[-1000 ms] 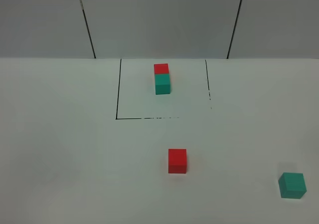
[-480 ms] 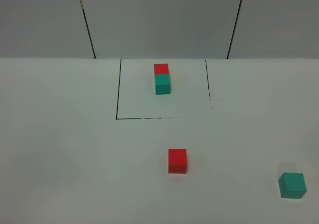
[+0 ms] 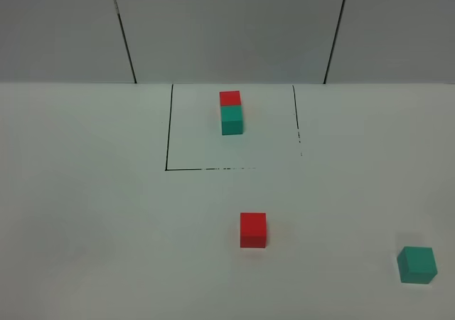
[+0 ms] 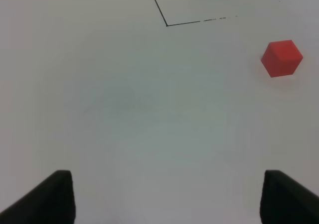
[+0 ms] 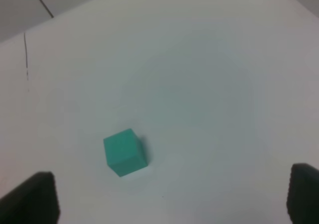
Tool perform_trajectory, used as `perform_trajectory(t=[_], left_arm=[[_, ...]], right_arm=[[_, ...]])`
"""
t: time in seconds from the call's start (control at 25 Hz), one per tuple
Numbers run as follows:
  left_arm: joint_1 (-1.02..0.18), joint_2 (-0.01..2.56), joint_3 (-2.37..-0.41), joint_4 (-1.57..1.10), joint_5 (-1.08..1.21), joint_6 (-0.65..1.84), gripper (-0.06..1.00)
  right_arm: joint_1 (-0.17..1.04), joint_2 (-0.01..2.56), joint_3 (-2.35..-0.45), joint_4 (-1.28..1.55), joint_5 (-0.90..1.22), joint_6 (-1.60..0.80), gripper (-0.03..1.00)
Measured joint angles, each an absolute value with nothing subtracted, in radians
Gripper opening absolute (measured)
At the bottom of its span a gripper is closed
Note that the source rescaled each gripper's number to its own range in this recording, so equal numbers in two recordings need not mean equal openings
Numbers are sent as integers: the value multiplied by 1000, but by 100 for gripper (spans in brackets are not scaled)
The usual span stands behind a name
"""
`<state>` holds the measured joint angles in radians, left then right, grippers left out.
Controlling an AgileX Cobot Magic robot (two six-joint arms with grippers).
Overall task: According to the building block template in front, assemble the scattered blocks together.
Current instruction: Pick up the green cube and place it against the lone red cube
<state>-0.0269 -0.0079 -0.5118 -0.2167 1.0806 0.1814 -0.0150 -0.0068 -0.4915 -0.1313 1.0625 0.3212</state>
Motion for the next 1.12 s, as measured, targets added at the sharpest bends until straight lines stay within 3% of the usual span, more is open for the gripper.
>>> perform_trajectory(t=[0.76,1.12], left_arm=[[-27,-8,-512,-217,1081,182,60],[-27,-8,-512,-218,1081,185,59]], right_arm=[[-15,19,-516,-136,1067,344,83],[-15,590,-703,-64,1077,146,83]])
